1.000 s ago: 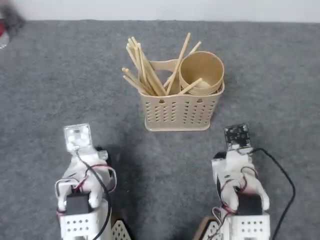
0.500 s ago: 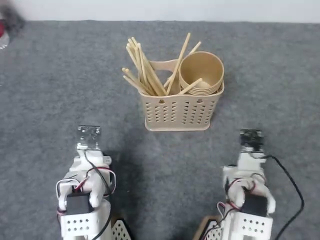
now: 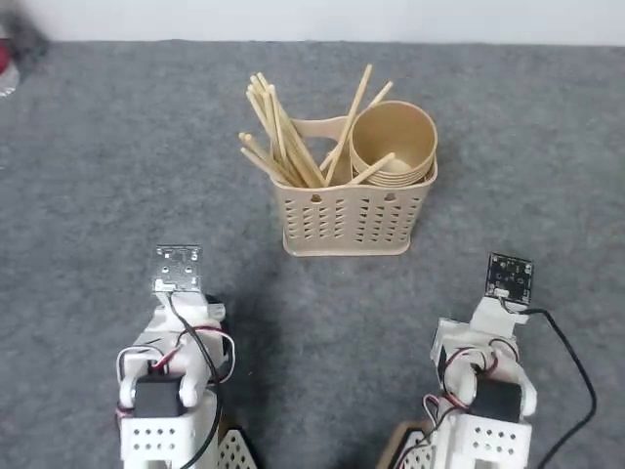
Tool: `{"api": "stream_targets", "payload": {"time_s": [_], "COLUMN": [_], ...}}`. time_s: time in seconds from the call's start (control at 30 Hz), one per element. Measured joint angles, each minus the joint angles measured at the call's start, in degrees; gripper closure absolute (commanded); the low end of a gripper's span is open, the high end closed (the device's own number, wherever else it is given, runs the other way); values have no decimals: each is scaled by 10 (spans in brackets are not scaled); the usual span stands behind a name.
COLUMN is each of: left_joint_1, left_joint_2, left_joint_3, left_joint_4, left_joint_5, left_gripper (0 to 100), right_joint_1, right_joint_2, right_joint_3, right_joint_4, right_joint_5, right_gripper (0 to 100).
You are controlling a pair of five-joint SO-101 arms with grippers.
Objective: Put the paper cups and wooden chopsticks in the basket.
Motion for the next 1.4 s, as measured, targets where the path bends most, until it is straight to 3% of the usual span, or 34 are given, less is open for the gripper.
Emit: {"api": "stream_targets", "payload": {"time_s": [0.2, 0.4, 1.4], "left_joint_1": [-13, -13, -17], "left_joint_2": [0, 0, 0], "left_joint_3": [0, 0, 0], "left_joint_4": [0, 0, 0], "left_joint_5": [0, 0, 1], "left_gripper": [988, 988, 988], "right_joint_1": [-4, -89, -85], "right_joint_2": [0, 0, 0], "right_joint_3": [0, 0, 0], "right_joint_4": [0, 0, 0], "right_joint_5": [-2, -2, -2], "right_gripper": [992, 992, 992]}}
